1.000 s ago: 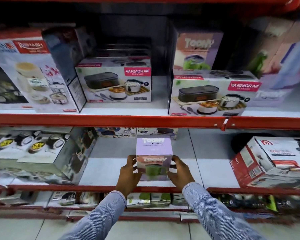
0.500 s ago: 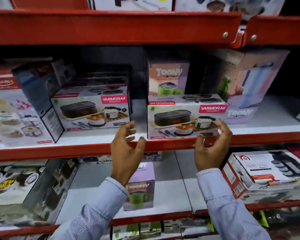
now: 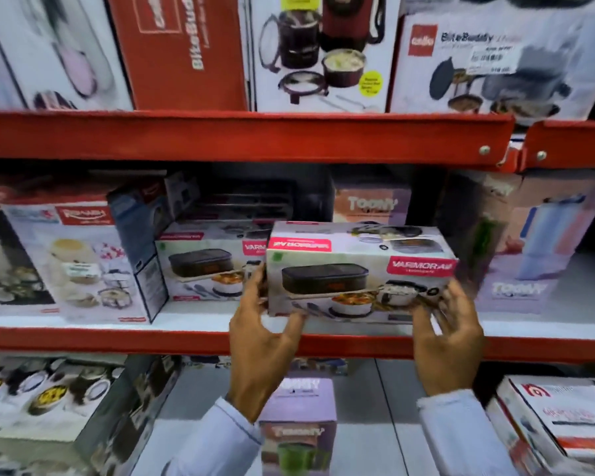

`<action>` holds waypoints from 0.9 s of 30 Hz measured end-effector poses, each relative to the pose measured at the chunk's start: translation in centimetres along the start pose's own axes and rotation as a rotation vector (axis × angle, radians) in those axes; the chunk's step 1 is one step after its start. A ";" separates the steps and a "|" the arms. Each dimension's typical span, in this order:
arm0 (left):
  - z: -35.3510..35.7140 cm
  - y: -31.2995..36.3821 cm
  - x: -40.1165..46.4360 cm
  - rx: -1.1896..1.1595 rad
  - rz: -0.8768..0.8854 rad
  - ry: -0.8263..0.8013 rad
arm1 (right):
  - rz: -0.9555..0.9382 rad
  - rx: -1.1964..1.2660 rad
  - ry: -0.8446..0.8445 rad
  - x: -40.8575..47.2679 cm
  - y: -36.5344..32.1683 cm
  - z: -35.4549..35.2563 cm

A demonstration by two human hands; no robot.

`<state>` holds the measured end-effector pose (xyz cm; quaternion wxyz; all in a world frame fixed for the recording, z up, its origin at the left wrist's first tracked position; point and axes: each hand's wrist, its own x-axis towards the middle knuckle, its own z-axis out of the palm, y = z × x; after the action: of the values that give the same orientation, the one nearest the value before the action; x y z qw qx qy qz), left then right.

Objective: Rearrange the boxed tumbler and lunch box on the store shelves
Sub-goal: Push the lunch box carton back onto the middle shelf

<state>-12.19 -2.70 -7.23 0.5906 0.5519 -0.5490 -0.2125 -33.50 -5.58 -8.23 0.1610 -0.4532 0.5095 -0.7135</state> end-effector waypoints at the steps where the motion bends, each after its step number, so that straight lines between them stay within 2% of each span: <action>1: -1.7 -0.4 0.2 0.010 0.014 0.046 | -0.002 0.011 -0.031 -0.9 -0.3 1.3; 5: -8.1 -2.8 1.2 0.109 -0.022 0.180 | 0.025 0.033 -0.186 -4.7 -0.6 6.7; 11: -13.8 -5.8 2.5 0.206 -0.101 0.223 | 0.078 0.053 -0.369 -8.2 -0.5 12.4; 17: -15.2 -8.3 3.1 0.232 -0.149 0.207 | 0.073 0.016 -0.410 -9.7 -0.3 13.6; 23: -15.2 -9.2 3.2 0.310 -0.108 0.168 | 0.045 -0.016 -0.426 -9.7 -0.2 13.4; 27: -15.1 -9.5 2.4 0.296 -0.081 0.244 | 0.008 -0.051 -0.480 -9.2 0.0 11.9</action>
<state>5.28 -1.27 -11.45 0.5564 0.6759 -0.4759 -0.0845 -18.90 -6.10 -11.87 0.2687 -0.6118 0.4764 -0.5714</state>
